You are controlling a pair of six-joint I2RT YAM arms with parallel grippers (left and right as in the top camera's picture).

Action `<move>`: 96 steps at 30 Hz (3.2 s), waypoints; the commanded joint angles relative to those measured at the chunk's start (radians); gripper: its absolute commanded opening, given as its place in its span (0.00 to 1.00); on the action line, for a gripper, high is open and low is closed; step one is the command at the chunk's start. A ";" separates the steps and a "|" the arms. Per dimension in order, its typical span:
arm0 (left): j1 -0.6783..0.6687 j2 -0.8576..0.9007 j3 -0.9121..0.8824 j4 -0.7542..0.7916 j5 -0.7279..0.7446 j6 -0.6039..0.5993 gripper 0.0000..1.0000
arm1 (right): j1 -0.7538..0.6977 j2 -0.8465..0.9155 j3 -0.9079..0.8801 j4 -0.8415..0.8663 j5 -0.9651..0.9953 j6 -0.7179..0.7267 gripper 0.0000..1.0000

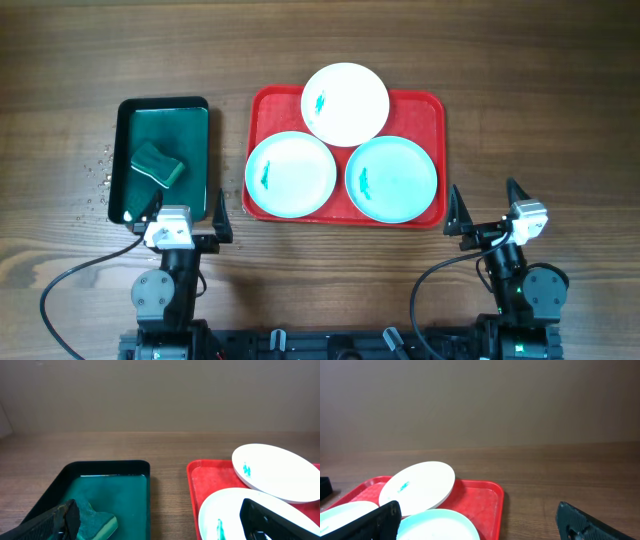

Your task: Clean dirty plates on tray and stack at the side

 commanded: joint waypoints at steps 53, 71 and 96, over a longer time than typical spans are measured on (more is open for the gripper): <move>0.197 1.522 1.452 -0.850 0.159 -0.351 1.00 | -0.006 0.004 -0.002 0.004 0.003 0.006 1.00; 0.256 1.937 1.450 -0.840 -0.171 -0.793 1.00 | -0.006 0.004 -0.002 0.004 0.002 0.006 1.00; 0.256 2.128 1.448 -0.772 -0.174 -0.789 0.04 | -0.006 0.004 -0.002 0.004 0.003 0.006 1.00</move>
